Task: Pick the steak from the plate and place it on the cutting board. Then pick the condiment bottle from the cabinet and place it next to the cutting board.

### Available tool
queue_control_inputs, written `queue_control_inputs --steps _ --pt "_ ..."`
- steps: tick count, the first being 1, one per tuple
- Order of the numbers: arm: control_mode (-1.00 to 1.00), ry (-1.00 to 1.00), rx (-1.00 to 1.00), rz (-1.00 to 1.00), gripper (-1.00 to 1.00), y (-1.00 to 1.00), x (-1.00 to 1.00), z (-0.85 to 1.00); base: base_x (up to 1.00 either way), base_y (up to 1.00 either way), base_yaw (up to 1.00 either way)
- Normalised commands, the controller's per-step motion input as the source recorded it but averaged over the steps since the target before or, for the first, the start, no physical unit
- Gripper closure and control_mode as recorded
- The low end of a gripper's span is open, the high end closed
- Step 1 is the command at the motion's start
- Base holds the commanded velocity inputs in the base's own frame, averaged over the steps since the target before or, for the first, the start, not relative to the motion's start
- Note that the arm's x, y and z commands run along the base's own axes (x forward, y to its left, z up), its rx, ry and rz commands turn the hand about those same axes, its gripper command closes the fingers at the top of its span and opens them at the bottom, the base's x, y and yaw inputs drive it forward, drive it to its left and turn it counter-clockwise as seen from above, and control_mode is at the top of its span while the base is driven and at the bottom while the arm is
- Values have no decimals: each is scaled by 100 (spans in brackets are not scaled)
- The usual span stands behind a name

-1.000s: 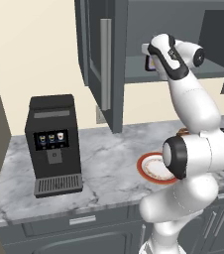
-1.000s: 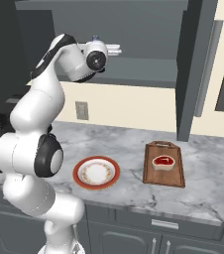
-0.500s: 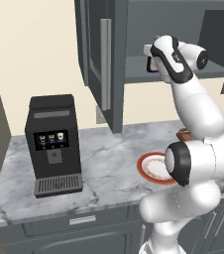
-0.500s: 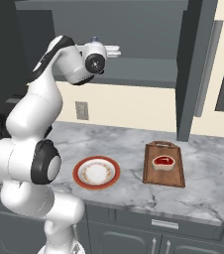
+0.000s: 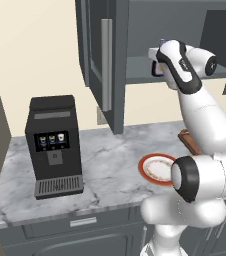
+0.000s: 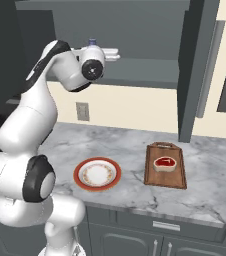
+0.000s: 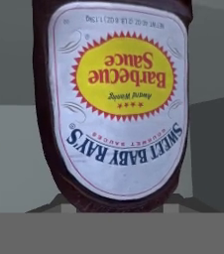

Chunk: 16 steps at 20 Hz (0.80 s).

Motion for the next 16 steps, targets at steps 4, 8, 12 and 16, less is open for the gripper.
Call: queue_control_inputs --steps 4,8,12,16 --pt "-100 0 3 0 100 -2 -40 8 0 0 0" --pt "-100 0 3 0 100 -4 -41 8 0 0 0" --pt "-100 0 2 0 100 -6 -41 7 0 0 0" --pt "-100 4 1 -1 100 -14 -43 9 0 0 0"
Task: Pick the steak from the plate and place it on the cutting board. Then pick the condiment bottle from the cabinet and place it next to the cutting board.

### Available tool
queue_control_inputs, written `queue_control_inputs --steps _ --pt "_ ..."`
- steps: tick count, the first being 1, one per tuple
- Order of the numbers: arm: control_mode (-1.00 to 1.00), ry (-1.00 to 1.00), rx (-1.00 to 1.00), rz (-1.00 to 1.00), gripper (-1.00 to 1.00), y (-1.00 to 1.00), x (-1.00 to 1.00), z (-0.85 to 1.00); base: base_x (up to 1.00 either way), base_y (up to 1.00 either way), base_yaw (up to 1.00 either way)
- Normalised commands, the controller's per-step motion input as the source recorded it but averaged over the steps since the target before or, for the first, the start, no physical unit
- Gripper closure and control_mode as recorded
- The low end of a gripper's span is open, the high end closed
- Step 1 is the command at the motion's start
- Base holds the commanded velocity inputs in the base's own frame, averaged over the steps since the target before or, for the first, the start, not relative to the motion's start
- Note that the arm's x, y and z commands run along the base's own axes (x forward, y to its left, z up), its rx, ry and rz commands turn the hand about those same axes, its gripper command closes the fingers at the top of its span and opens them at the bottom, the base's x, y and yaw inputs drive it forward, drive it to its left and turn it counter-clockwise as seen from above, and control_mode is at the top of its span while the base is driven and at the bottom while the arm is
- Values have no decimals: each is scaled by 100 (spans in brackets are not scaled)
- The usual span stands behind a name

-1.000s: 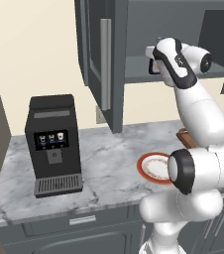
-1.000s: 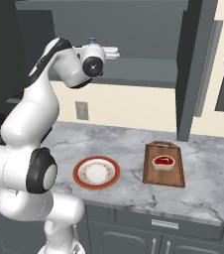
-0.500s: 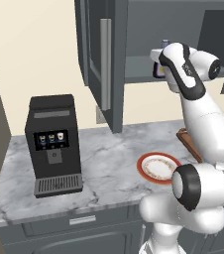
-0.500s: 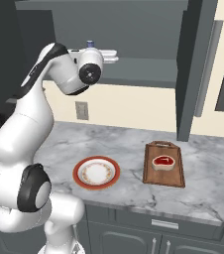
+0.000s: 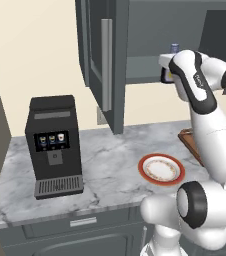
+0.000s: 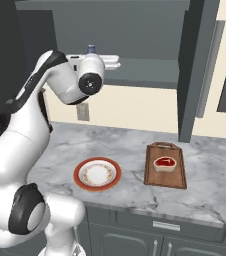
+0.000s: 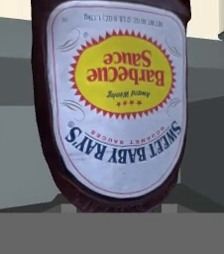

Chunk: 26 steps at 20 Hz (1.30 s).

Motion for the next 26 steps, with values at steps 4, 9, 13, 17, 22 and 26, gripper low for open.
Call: queue_control_inputs --steps 4,9,13,17,22,26 --pt "-100 7 0 0 100 -13 -42 13 0 0 0" --pt "-100 6 0 0 100 -9 -40 9 0 0 0" --pt "-100 3 0 0 100 -7 -41 1 0 0 0" --pt "-100 0 3 0 100 -1 -38 -3 0 0 0" --pt "-100 0 5 0 100 0 -33 -19 0 0 0" --pt "-100 0 7 0 100 0 -28 -21 0 0 0"
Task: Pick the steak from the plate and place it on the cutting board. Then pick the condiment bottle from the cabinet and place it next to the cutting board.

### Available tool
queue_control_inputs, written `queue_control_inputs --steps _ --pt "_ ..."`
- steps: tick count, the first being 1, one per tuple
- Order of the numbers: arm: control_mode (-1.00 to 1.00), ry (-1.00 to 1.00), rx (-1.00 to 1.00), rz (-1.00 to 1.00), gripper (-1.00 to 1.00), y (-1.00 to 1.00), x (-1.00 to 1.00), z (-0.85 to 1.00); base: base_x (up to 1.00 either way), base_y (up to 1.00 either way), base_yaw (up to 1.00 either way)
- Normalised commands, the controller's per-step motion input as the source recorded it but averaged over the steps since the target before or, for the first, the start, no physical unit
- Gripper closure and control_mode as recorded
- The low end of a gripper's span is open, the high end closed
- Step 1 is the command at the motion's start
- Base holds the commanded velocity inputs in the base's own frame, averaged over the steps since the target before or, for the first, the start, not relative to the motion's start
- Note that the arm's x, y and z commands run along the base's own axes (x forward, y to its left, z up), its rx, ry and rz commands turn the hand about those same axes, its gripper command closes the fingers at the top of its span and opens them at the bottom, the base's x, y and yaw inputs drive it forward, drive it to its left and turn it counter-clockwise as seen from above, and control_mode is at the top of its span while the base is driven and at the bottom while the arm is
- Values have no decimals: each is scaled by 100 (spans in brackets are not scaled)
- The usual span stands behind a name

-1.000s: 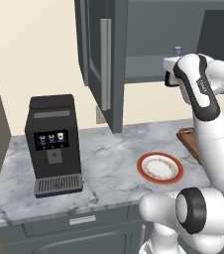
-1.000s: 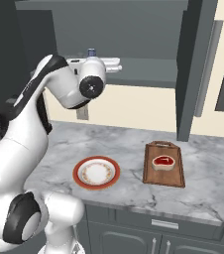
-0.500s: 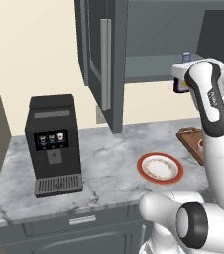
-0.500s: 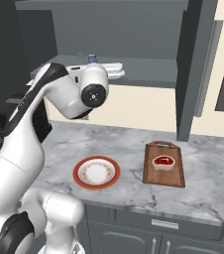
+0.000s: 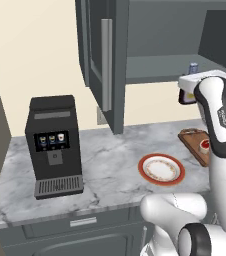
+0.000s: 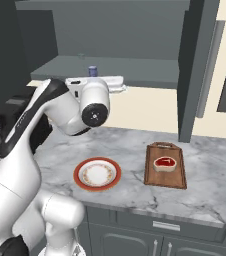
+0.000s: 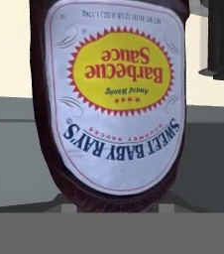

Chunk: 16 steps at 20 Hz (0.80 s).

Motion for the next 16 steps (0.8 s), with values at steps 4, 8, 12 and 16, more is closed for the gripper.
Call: queue_control_inputs --steps 4,8,12,16 --pt "-100 1 5 0 100 0 -30 -14 0 0 0" --pt "-100 3 2 0 100 0 -34 -6 0 0 0" --pt "-100 4 1 0 100 0 -39 -7 0 0 0" --pt "-100 4 0 0 100 0 -40 -5 0 0 0"
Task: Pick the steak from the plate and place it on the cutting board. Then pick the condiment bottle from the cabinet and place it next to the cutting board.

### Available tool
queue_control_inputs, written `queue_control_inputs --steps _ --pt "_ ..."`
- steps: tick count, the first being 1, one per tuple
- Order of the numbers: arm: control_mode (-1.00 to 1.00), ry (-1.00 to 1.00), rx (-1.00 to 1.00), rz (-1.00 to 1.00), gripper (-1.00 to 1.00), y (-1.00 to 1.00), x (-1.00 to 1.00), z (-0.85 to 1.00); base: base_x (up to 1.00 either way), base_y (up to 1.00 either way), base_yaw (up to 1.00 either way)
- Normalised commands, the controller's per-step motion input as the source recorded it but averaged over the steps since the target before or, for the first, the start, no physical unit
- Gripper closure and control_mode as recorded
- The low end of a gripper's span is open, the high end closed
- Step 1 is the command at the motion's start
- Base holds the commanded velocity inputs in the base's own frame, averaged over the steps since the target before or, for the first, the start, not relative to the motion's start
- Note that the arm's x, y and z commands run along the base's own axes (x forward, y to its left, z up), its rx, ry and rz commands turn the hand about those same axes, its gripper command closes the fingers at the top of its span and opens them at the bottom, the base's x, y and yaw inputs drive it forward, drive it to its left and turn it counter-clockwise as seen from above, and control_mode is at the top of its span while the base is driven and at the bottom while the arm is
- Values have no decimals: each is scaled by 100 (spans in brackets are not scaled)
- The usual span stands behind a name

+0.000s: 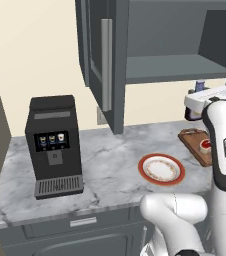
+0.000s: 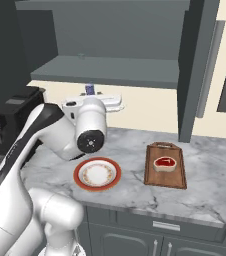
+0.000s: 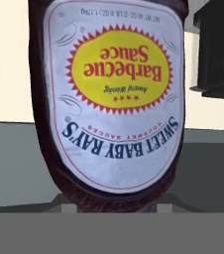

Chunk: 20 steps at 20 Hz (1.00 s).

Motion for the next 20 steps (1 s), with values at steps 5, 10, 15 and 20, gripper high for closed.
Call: queue_control_inputs --steps 5,10,15,20 --pt "-100 3 0 0 100 0 -34 -7 0 0 0" --pt "-100 1 0 0 100 0 -9 -11 0 0 0" --pt "-100 0 0 0 100 -2 0 -18 0 0 0" --pt "-100 0 0 0 100 -15 0 -23 0 0 0"
